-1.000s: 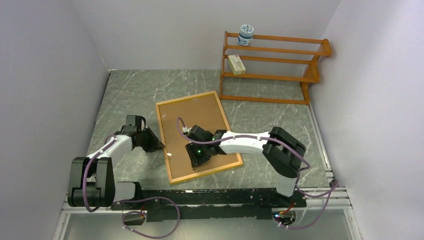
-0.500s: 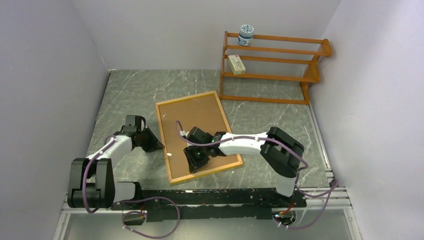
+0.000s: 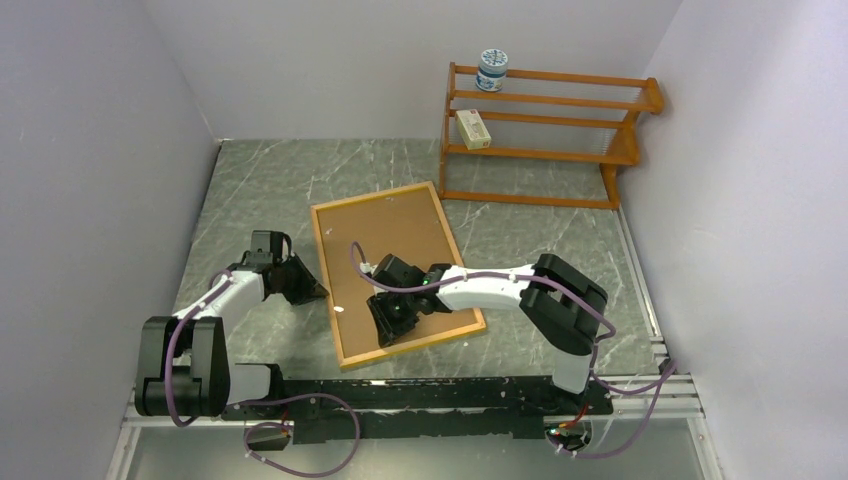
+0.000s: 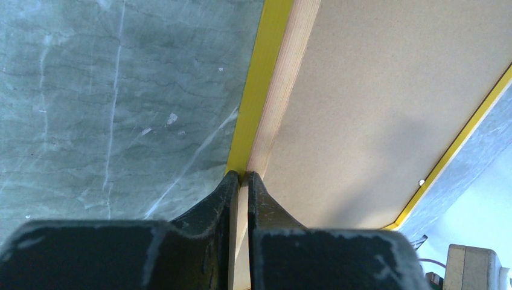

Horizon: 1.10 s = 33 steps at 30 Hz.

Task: Put the photo into the frame
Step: Install the photo frame at the center of the board.

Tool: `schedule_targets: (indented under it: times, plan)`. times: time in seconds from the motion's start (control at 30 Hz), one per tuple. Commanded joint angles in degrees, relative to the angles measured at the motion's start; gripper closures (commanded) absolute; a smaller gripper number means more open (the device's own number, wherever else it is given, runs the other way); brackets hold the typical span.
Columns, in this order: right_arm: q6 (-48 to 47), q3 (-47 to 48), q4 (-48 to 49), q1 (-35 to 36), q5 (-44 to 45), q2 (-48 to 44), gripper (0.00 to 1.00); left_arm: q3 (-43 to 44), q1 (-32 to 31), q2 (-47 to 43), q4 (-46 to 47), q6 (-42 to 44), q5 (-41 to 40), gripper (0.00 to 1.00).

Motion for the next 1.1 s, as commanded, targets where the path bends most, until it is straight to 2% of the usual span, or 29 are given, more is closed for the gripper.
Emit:
schedule_targets:
  times: [0.0, 0.23, 0.6, 1.07]
  plan:
    - [0.0, -0.3, -8.4, 0.4, 3.6, 0.7, 0.73, -0.9, -0.5, 0.7, 0.6, -0.4, -2.0, 0.89]
    - [0.0, 0.8, -12.6, 0.5, 6.2, 1.1, 0.72, -0.6, -0.5, 0.9, 0.0, -0.2, -2.8, 0.88]
    - [0.3, 1.2, -15.5, 0.4, 5.5, 1.1, 0.59, 0.0, -0.5, 1.2, -1.1, 0.0, -3.9, 0.89]
    - [2.0, 2.2, -19.4, 0.2, 11.1, -4.1, 0.46, 0.8, -0.5, 0.9, -1.7, -0.1, -4.0, 0.86]
